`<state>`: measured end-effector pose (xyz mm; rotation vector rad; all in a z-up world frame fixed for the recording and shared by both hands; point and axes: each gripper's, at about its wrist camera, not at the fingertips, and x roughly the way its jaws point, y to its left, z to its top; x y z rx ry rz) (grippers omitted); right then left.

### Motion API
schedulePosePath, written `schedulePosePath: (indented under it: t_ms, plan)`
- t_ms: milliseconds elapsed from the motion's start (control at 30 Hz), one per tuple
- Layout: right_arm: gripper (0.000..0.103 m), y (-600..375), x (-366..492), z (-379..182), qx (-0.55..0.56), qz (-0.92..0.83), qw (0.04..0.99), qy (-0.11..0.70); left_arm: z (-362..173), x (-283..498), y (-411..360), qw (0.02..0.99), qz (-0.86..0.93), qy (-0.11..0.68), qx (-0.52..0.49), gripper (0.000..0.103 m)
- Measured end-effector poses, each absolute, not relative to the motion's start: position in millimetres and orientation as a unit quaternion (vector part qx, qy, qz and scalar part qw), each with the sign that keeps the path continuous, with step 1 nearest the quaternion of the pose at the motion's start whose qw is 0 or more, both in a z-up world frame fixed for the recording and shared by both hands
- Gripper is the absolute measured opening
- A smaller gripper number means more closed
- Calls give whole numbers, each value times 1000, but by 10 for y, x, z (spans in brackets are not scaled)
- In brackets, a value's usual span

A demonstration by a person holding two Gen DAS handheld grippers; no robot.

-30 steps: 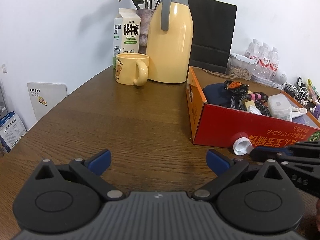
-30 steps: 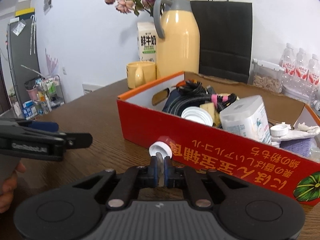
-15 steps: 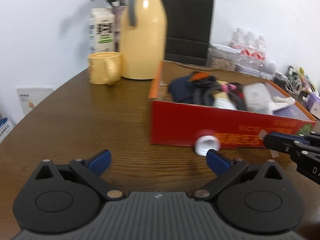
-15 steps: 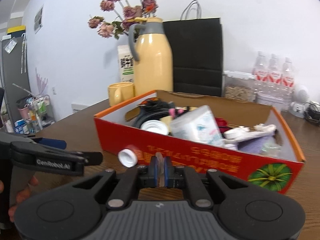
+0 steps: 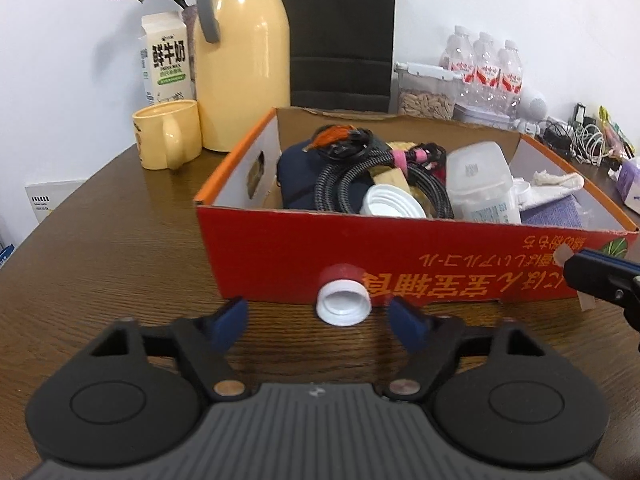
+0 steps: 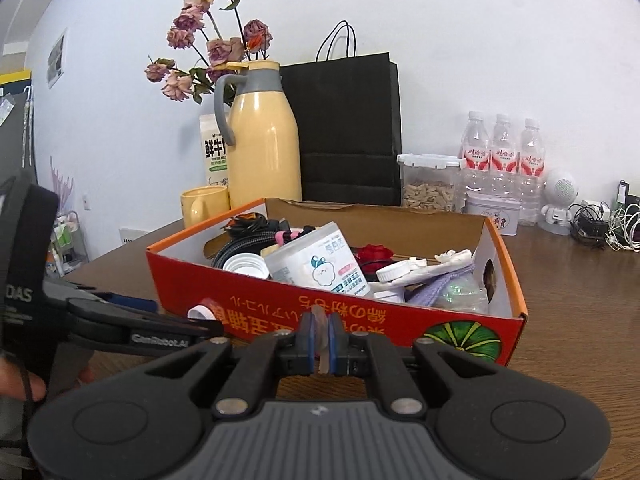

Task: Organize objects
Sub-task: 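Grasp the last white bottle cap with the left tool, then carry the white cap over the box and open the left tool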

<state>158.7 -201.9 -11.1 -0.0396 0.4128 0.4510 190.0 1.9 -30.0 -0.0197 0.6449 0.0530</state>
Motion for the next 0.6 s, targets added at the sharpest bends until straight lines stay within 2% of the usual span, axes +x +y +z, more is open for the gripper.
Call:
schedulePosePath:
  t_ms: [100,167,233,300,600]
  plan:
    - [6,-2009,1567,-109,-23,225,953,200,-308,1927,-20,947,21,321,-13,55]
    - [6,-1999,1555,-108,-25,227,953,199,-309,1935,-35,947,18,322,-15,50]
    - [6,-1995,1550,-112,-27,228,953,198,-312,1935,-47,947,17,321,-16,37]
    - [6,-1982,1540,-113,-29,229,953,198,-314,1931,-52,947,15,321,-17,30]
    - [6,-1964,1533,-129,-36,228,953,198,-282,1851,-66,953,8,301,-16,30]
